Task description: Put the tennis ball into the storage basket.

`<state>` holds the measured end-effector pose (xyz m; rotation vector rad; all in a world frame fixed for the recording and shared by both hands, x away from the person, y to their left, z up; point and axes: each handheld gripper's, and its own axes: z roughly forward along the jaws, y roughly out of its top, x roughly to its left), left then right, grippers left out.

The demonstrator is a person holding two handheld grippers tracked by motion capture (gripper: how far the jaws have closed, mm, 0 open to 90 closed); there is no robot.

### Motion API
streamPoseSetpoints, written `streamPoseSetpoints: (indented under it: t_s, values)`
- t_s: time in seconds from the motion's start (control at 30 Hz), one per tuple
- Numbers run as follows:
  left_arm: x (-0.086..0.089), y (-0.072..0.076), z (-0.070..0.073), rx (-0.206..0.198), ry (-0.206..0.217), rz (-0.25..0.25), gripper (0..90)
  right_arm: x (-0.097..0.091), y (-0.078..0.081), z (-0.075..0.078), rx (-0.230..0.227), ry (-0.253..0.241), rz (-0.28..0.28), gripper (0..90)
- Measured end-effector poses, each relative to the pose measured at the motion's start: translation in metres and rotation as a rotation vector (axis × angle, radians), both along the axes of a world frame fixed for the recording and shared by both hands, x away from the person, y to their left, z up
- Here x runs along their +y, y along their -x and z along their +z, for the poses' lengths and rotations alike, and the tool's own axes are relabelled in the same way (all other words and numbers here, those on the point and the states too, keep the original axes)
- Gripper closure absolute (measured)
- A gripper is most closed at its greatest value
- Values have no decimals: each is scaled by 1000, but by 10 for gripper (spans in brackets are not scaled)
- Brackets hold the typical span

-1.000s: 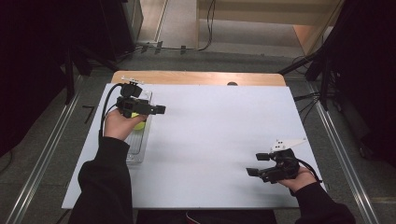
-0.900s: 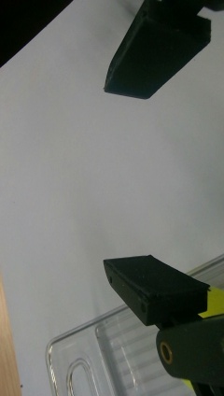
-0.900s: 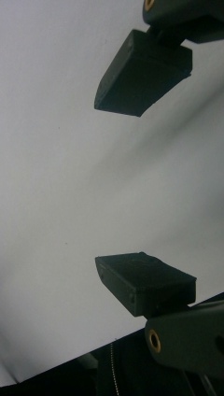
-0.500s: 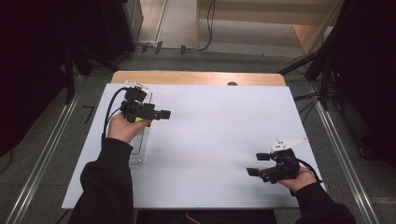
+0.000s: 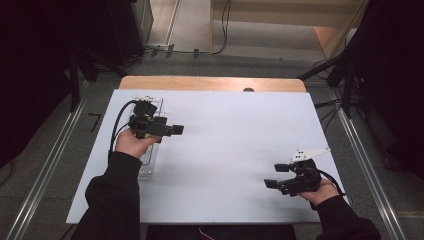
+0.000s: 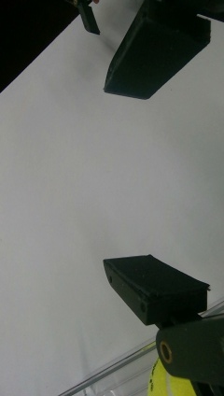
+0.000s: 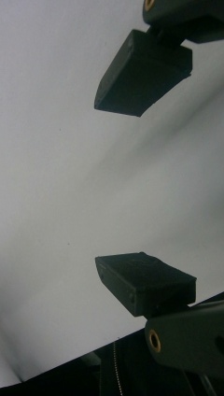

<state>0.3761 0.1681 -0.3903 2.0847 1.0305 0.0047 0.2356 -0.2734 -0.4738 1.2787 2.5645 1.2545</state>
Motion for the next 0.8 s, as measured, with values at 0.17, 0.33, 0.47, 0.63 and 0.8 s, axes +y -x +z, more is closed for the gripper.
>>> streamPoseSetpoints:
  t_s: [0.17, 0.33, 0.47, 0.63, 0.8]
  values:
    - [-2, 7, -6, -7, -11, -10, 144, 0, 0, 0, -1, 3, -4, 197]
    - [-3, 11, -11, -5, -17, -8, 144, 0, 0, 0, 1, 5, -4, 197]
    - [-4, 14, -15, -9, -33, -21, 144, 0, 0, 0, 3, 7, -5, 197]
    - [-7, 19, -19, 1, -41, -22, 148, 0, 0, 0, 3, 7, -6, 197]
    - [-11, 26, -22, -10, -52, -41, 159, 0, 0, -1, 2, 10, -6, 196]
